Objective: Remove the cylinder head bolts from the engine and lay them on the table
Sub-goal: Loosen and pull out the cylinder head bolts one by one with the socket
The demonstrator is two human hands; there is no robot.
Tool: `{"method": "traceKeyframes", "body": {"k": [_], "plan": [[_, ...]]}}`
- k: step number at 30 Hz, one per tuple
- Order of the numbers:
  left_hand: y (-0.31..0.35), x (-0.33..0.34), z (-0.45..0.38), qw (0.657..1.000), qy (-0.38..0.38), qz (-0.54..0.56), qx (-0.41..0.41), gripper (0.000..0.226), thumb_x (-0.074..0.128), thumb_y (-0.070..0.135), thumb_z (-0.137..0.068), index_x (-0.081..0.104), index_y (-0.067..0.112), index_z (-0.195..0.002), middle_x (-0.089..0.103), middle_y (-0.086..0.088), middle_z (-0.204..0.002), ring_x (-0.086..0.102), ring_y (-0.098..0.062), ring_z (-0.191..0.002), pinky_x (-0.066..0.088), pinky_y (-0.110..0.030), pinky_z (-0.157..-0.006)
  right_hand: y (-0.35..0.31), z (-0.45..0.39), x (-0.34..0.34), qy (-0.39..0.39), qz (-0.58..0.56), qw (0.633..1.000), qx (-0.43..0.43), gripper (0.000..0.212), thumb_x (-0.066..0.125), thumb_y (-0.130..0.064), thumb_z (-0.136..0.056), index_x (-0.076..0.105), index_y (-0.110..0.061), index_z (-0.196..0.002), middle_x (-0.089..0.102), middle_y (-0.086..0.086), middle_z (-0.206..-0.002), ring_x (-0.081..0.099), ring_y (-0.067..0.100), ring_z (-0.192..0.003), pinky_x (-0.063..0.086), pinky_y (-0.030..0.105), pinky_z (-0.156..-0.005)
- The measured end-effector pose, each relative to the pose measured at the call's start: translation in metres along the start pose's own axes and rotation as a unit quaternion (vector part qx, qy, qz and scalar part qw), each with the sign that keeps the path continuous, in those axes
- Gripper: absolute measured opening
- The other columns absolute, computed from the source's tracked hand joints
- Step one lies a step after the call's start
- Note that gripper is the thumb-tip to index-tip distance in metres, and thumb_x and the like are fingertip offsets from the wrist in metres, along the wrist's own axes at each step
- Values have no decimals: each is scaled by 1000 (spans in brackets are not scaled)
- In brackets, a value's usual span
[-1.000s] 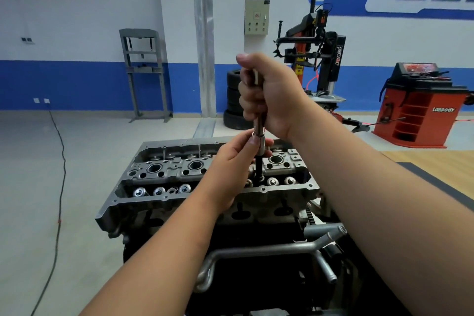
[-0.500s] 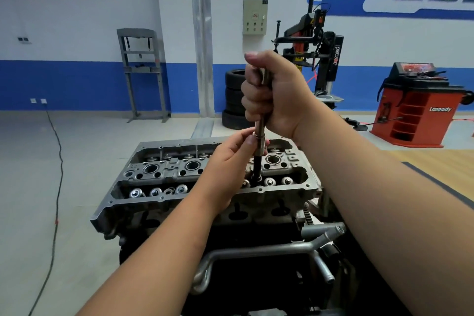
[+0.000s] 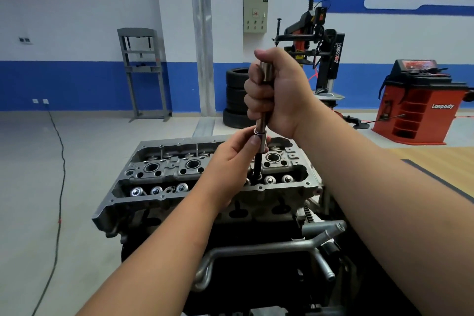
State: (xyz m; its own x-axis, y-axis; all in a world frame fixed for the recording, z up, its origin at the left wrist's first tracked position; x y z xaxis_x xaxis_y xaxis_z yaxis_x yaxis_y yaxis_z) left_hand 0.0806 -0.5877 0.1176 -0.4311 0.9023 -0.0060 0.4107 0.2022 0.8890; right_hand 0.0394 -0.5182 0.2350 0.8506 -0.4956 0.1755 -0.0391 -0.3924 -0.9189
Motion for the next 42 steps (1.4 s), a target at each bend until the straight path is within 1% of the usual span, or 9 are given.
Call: {"method": "traceKeyframes", "body": {"k": [2,8,13,16,18,24,32,38,42], "plan": [[-1,1,0,1000,-8,-5,6,26,50,43,-98,72,44,-112,77,7,-110,70,-19,-109,51,-38,-100,2,1,0,15,5,1000,3,41,41,-36,-97,42,-18,-60,26,-5,-47,17,14,-46,18,27,-49],[-2,-3,-3,1000,25,4,8,7,67,27,-102,71,23,-105,75,16,-84,66,5,-74,50,-12,-66,2,14,1,228,107,958,-137,35,42,-38,-102,54,-18,-76,48,-7,-58,42,8,-50,36,27,-53],[-2,-5,-4,999,49,10,7,5,76,43,-87,71,43,-85,71,12,-80,63,-10,-79,53,-25,-73,3,-1,6,34,33,998,-36,46,49,-47,-97,47,-21,-60,32,-7,-47,24,13,-42,26,25,-44],[-1,-1,-3,1000,10,25,-5,19,59,48,-93,74,41,-102,76,2,-97,67,-18,-93,51,-30,-87,2,-2,8,-29,40,999,-12,41,51,-38,-95,42,-21,-59,26,-7,-48,19,14,-45,21,26,-47],[0,0,-1,1000,-3,18,-7,26,54,48,-96,75,36,-105,77,4,-106,71,-14,-101,51,-31,-94,3,0,7,-1,32,999,-13,38,51,-34,-96,43,-20,-62,29,-6,-49,21,14,-45,21,28,-48],[-1,0,-3,999,41,-13,5,5,68,44,-94,72,45,-91,74,8,-81,57,-16,-75,46,-41,-70,-1,19,5,239,111,952,-158,27,49,-33,-101,56,-19,-79,48,-12,-57,44,3,-51,40,23,-55],[-1,0,-1,1000,1,15,-4,21,54,46,-98,71,44,-111,78,11,-108,71,-10,-96,52,-17,-80,-4,2,3,-5,27,999,-21,41,50,-34,-97,39,-20,-60,25,-5,-47,18,15,-44,23,24,-45],[0,-3,0,999,37,-5,11,7,67,44,-96,73,42,-97,76,12,-89,68,-1,-80,50,-27,-77,-1,13,3,211,106,966,-108,29,55,-32,-97,49,-19,-72,45,-11,-53,40,6,-45,36,25,-50],[0,-4,-1,999,41,-6,16,15,73,59,-82,72,48,-93,76,13,-89,66,1,-78,52,-19,-69,0,9,2,177,49,976,-120,30,51,-29,-96,47,-18,-68,38,-8,-48,31,9,-41,29,26,-44]]}}
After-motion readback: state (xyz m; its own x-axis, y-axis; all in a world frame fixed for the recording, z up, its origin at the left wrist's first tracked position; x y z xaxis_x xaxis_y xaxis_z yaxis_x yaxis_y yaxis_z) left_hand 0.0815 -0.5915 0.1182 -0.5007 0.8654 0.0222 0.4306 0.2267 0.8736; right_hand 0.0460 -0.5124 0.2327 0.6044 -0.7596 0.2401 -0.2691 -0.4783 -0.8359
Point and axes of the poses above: each hand's wrist, its own z-axis away from the middle knuckle, its own x-axis out of the palm, y = z × x, the point moved 7 cm from there along -z, towards the middle knuckle
